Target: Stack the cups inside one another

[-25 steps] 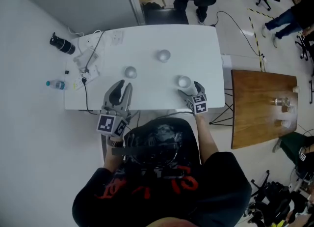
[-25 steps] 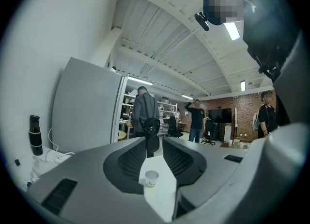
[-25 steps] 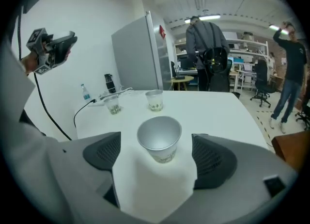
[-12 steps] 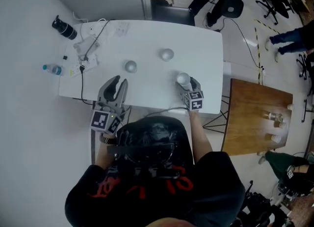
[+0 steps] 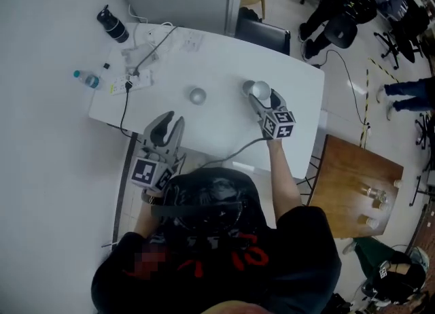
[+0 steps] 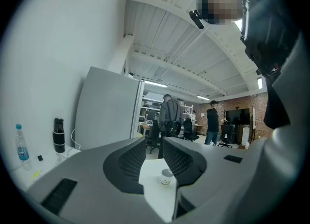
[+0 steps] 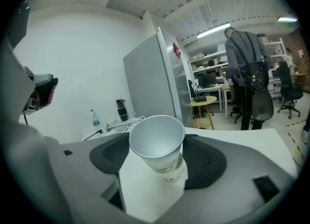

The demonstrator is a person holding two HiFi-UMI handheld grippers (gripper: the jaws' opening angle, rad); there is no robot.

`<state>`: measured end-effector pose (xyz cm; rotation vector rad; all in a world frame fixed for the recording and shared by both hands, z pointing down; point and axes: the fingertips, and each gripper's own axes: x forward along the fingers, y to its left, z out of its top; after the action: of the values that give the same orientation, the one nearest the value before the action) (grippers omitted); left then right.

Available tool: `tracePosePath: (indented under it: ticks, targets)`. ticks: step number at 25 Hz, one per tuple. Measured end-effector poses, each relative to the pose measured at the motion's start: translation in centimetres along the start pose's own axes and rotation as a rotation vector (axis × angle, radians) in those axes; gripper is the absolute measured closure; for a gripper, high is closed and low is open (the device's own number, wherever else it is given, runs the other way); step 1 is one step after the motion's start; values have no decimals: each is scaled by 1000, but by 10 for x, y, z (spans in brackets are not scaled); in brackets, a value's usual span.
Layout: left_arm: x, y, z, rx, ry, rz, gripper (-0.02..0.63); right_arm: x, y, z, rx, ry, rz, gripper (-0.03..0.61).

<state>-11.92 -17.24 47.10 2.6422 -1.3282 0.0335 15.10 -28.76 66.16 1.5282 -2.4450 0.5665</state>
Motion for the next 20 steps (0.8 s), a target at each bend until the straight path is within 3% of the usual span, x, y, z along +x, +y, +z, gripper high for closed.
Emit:
tracePosePath:
  ticks: [11, 20]
  targets:
    - [-25, 25, 6, -1, -18, 117, 499, 62, -25, -44, -53, 155, -47, 222]
    - [-20, 26, 5, -7, -16, 106, 499, 64, -19, -56, -85, 202, -16, 187]
